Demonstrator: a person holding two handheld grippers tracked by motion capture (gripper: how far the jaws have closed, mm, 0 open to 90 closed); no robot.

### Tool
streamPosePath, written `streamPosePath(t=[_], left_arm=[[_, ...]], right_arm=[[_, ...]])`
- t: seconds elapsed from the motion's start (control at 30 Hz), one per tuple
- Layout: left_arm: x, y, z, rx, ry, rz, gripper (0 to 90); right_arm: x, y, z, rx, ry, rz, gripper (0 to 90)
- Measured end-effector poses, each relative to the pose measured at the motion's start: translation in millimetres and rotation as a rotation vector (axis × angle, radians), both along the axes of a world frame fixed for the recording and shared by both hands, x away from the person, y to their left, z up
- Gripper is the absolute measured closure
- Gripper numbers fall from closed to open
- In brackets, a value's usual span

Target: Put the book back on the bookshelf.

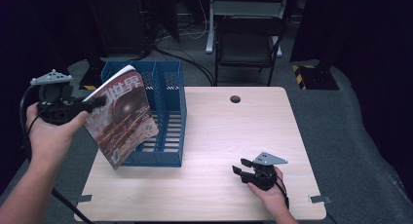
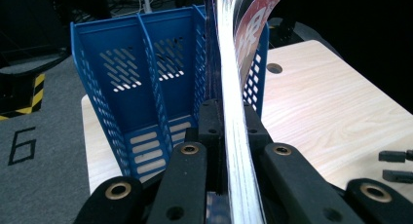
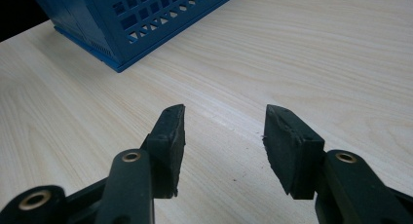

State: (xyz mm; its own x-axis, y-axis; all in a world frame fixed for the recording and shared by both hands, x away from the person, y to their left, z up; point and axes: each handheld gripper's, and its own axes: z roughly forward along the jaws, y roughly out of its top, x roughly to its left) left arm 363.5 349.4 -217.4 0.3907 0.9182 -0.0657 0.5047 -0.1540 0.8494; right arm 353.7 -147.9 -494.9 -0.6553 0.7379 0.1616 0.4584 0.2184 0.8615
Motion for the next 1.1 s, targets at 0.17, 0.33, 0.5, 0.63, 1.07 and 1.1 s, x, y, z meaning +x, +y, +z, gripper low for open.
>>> streamPosePath(t=[0.17,0.33,0.5,0.63,1.07,1.1], left_arm=[[6.1,1.3,-1.7,-0.002,-0.002,0.020,84.1],[12.5,2.5,-2.9,-0.009,-0.006,0.042,84.1],[18.7,1.9,-4.7,-0.022,-0.010,0.065,84.1],[23.2,1.2,-5.5,-0.019,-0.009,0.076,84.0],[34.1,-3.9,-6.5,-0.007,-0.015,0.105,84.1],[34.7,-3.9,-6.6,-0.008,-0.015,0.106,84.0]], right_arm=[[0.2,-0.4,0.0,-0.001,0.001,0.001,50.1],[0.5,-0.3,-0.1,-0.002,-0.001,0.001,50.1],[0.4,-0.2,-0.1,-0.001,0.000,0.000,50.1],[0.5,-0.3,-0.2,-0.002,0.000,0.001,50.1],[0.7,-0.6,-0.4,-0.002,0.005,0.001,50.1],[0.6,-0.5,-0.4,-0.002,0.005,0.001,50.1]])
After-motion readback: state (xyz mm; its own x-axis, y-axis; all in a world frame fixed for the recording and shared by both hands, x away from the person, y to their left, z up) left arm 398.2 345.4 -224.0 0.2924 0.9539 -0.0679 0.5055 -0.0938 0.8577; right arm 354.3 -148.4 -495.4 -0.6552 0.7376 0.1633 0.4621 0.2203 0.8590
